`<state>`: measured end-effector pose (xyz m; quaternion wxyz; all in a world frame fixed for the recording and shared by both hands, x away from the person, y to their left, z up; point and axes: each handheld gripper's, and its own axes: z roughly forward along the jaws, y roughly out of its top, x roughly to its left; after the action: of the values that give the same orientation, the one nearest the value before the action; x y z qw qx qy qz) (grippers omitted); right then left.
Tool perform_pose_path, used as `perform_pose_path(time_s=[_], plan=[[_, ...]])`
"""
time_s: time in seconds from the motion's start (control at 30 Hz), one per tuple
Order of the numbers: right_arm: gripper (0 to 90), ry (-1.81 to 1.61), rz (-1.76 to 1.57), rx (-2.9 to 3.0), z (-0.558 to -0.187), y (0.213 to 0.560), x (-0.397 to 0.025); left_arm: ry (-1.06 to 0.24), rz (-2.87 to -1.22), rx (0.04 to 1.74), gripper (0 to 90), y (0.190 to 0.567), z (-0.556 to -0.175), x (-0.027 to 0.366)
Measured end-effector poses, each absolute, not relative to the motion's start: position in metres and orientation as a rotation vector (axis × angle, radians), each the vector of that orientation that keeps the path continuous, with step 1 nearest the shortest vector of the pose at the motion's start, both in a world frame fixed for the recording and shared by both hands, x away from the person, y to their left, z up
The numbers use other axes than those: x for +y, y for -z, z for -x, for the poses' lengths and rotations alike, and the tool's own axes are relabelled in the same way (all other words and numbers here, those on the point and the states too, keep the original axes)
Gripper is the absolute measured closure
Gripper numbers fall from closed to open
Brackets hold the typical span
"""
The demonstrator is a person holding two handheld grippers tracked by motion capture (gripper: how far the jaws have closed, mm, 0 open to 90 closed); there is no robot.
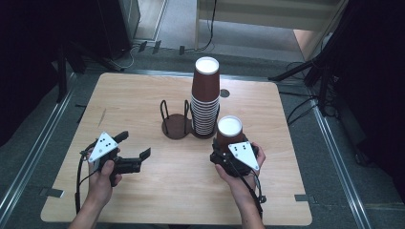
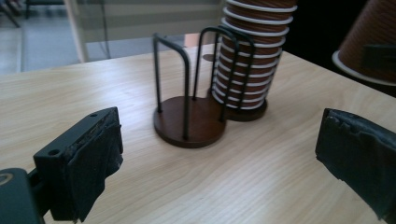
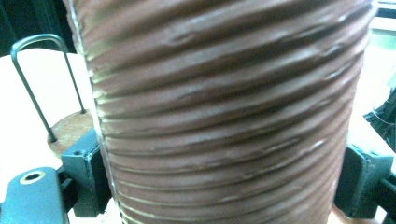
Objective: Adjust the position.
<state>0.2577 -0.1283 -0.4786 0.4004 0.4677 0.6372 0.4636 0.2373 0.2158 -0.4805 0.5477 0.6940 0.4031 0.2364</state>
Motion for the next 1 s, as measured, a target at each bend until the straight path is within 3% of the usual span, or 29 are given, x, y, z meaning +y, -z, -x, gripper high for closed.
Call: perform_pose_path(time_s=[1.0], plan=[[12.4, -1.046, -0.888, 1.734, -0.243, 0.505, -0.08, -0.342, -1.765, 0.789, 1.6, 0.479, -0.231, 0.172]])
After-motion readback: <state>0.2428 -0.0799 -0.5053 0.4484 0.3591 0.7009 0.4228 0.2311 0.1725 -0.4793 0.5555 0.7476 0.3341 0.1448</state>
